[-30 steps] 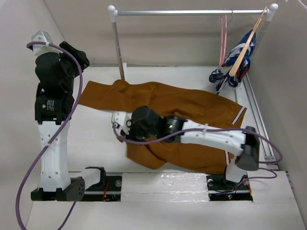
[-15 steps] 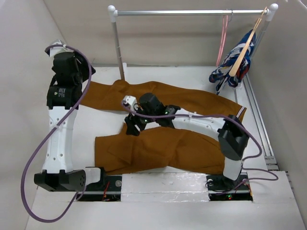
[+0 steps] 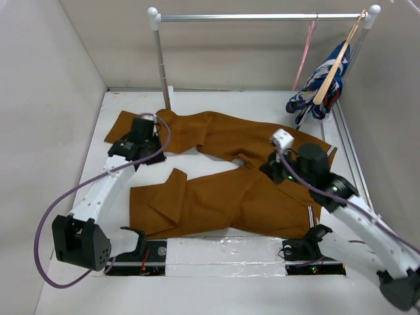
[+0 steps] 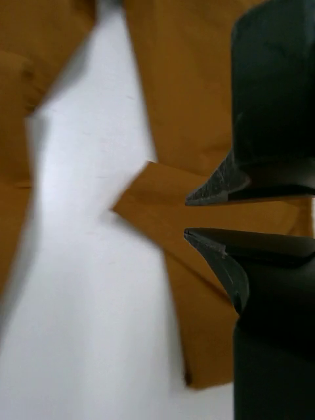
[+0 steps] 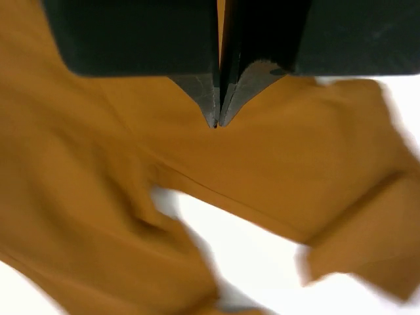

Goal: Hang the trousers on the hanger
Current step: Flatten out the trousers at the center of the board.

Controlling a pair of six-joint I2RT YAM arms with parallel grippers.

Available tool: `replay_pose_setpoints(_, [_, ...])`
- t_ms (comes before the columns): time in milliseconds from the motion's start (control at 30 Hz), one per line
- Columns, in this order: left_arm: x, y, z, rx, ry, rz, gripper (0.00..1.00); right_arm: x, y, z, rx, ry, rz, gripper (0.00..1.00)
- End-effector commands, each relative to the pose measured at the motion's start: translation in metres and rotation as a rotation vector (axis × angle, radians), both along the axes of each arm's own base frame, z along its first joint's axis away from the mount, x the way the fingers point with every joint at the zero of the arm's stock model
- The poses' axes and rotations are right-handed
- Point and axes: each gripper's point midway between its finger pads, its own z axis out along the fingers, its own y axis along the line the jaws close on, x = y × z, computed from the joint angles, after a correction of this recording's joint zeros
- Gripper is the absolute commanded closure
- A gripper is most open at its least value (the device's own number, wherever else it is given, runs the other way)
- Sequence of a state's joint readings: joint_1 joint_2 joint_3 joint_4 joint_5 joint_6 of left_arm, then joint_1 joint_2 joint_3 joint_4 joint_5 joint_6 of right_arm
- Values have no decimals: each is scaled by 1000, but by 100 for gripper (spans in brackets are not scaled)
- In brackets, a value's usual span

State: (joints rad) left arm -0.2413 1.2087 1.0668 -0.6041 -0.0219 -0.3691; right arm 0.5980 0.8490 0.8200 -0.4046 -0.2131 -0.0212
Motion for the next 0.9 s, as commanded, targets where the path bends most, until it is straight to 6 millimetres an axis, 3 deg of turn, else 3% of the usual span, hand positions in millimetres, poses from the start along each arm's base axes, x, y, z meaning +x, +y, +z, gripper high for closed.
replay_pose_setpoints(0, [-32,-16,-18,-69,85,-83,83,-9,-62,-41,-85,79,-176,92])
replay_pose_setpoints(67, [-33,-19,-27,-81,105,-76,65,-16,-65,-45,-53,88,-143,79])
replay_pose_setpoints(100, [-33,-20,-35,-93,126,-60,56,-15,-73,-56,-59,107,-159,67])
replay_pose_setpoints(133, [-34,-26,-41,-108,145,-78,46,-16,-75,-61,-57,125,-155,63])
replay_pose_setpoints(233, [-27,-29,-73,-99,226,-64,40,-17,-79,-72,-48,145,-152,57])
replay_pose_setpoints(333, [-17,-36,-86,-124,229,-55,34,-19,-74,-79,-14,141,-112,53])
replay_pose_setpoints(433, [-8,-41,-88,-124,210,-50,31,-28,-69,-88,-7,169,-67,52])
replay_pose_setpoints(600, [1,-73,-95,51,190,-105,29,-32,-77,-93,-16,161,-108,50])
replay_pose_setpoints(733, [6,-67,-112,113,213,-59,35,-34,-82,-90,-14,154,-133,49])
replay_pose_setpoints(867, [1,-43,-125,238,242,-16,37,-31,-94,-85,-49,153,-181,43])
